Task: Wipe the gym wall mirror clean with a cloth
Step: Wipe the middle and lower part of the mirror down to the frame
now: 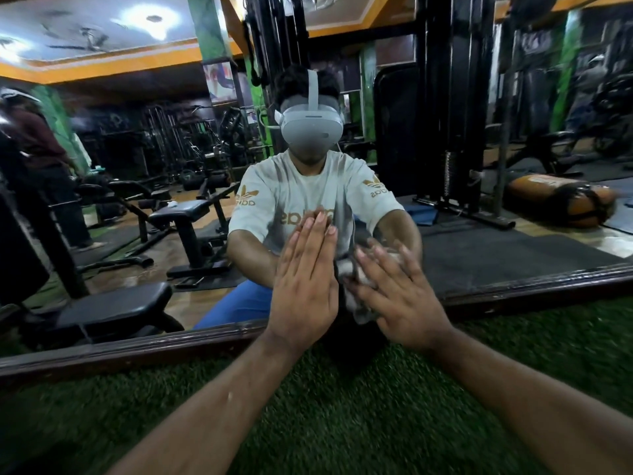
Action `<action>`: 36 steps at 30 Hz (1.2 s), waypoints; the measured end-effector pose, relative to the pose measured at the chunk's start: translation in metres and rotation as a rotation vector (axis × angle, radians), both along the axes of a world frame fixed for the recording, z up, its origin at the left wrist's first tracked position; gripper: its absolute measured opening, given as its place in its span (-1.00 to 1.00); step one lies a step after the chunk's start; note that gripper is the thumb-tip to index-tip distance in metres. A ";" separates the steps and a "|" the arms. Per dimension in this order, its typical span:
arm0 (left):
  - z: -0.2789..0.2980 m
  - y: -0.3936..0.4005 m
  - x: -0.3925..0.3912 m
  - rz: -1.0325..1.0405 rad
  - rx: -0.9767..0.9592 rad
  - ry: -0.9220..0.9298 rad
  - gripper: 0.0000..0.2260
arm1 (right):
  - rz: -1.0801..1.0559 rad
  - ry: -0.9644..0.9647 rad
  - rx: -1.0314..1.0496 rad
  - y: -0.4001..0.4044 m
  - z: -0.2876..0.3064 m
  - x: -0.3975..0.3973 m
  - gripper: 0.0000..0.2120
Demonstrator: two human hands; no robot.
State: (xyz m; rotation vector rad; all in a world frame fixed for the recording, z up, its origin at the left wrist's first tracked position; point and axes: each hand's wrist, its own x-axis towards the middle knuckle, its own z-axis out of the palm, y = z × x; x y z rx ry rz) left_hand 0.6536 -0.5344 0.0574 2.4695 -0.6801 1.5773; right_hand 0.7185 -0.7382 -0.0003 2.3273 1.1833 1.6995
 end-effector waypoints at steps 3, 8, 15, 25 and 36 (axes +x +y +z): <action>0.000 -0.008 0.004 0.011 0.094 0.010 -0.49 | 0.032 0.025 -0.157 -0.020 -0.010 0.002 -0.51; 0.018 -0.017 0.018 0.065 0.285 -0.003 -0.45 | -0.067 0.027 -0.008 -0.053 0.021 0.001 -0.31; 0.018 -0.021 0.022 0.115 0.296 -0.010 -0.41 | -0.011 0.109 -0.024 -0.034 -0.013 -0.013 -0.33; 0.018 -0.030 0.015 0.068 0.182 0.036 -0.39 | 0.035 0.087 0.145 -0.037 0.048 -0.005 -0.28; 0.013 -0.047 0.025 0.003 0.076 0.037 -0.36 | 0.074 0.091 0.416 -0.020 0.092 0.000 -0.32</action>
